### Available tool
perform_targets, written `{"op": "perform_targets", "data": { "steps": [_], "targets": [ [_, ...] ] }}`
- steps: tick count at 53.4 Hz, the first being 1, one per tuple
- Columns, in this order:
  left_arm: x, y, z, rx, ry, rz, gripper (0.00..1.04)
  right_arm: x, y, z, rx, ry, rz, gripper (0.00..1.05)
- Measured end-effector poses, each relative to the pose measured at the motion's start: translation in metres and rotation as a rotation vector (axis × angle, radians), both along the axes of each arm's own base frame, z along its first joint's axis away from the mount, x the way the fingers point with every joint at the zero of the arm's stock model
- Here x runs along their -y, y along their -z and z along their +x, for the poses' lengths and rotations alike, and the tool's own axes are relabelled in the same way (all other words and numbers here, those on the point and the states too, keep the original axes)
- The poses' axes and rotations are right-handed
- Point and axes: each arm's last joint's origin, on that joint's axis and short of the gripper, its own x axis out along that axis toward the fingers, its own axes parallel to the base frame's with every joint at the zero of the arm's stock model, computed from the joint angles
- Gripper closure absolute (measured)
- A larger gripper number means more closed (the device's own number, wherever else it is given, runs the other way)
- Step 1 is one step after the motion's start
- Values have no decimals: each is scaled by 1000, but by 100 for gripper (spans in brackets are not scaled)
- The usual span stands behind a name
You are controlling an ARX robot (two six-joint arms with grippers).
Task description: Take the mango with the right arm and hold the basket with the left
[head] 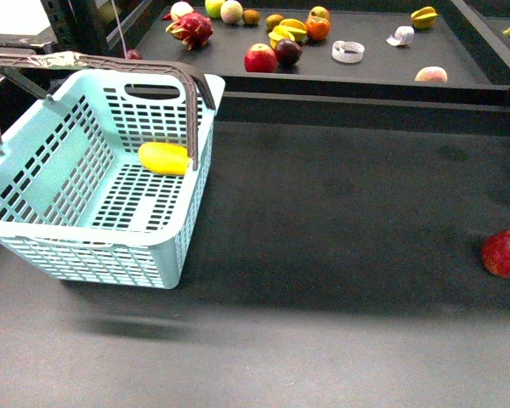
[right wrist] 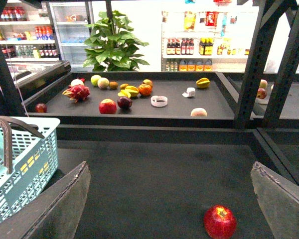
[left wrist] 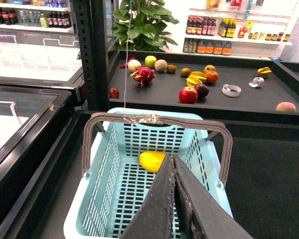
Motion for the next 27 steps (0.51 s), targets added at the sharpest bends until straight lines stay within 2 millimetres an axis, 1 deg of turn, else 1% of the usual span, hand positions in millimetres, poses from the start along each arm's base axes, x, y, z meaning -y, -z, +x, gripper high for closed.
{"op": "perform_targets", "data": {
  "steps": [4, 8, 16, 22, 27],
  "targets": [
    [8, 2, -7, 0, -13, 2, 103, 0, 0, 0, 0, 0, 0, 8],
    [11, 4, -12, 2, 4, 5, 103, 0, 0, 0, 0, 0, 0, 8],
    [11, 7, -24, 1, 0, 7, 103, 0, 0, 0, 0, 0, 0, 8],
    [11, 16, -31, 8, 2, 7, 103, 0, 0, 0, 0, 0, 0, 8],
    [11, 14, -35, 12, 1, 8, 103, 0, 0, 0, 0, 0, 0, 8]
  ]
}}
